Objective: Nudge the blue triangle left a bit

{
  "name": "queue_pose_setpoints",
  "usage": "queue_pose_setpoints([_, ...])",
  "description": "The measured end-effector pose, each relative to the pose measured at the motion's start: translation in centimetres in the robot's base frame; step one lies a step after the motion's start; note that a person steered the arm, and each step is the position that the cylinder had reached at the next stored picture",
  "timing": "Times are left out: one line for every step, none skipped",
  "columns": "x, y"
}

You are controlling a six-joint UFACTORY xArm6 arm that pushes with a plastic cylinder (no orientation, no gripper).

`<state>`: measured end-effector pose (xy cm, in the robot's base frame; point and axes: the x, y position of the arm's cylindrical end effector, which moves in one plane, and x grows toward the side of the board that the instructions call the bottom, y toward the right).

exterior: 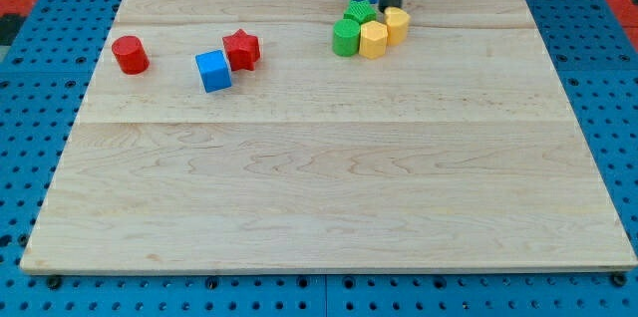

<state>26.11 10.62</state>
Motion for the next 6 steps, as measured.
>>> queue_pose_setpoints([2.7, 0.3])
queue_pose_setpoints([-1.8, 3.8])
queue_pose_setpoints([-6.9, 4.0])
queue_pose_setpoints([-7.0, 2.8])
queue_pose_setpoints([-6.7, -1.9])
queue_pose_setpoints([-1.4, -3.1])
